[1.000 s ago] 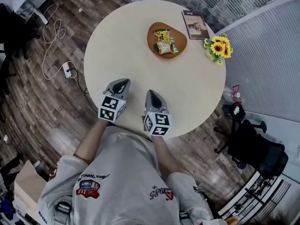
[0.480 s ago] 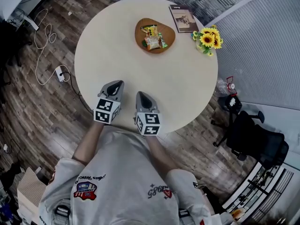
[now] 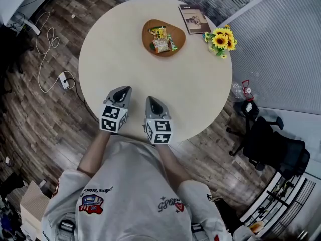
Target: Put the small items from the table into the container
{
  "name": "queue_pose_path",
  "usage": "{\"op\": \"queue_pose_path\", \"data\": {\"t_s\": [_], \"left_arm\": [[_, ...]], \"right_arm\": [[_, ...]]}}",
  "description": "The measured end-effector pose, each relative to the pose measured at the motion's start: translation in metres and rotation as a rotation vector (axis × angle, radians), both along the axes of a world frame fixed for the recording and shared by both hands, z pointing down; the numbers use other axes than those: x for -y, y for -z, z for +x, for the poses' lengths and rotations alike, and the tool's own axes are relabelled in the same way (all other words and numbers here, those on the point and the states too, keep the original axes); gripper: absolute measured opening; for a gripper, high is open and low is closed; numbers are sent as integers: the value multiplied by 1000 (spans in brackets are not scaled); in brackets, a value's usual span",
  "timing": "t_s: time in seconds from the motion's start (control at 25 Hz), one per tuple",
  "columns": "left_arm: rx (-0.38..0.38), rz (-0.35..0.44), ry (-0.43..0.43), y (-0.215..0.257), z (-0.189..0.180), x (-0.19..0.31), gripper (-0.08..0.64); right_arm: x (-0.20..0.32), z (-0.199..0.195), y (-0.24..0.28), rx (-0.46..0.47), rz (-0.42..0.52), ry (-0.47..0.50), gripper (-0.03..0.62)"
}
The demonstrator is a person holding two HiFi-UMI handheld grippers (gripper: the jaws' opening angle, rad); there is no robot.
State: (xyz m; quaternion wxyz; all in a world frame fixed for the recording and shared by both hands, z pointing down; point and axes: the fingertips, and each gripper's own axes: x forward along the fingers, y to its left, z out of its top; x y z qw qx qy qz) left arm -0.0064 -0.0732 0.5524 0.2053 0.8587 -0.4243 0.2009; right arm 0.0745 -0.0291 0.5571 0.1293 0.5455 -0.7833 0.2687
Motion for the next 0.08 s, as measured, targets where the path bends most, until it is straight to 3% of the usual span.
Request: {"op": "queue_pose_path", "data": {"t_s": [0.08], "left_arm": [[1, 0, -2, 0, 0, 0, 6]], "right_arm": [[0, 1, 0, -3, 1, 0, 0]]}}
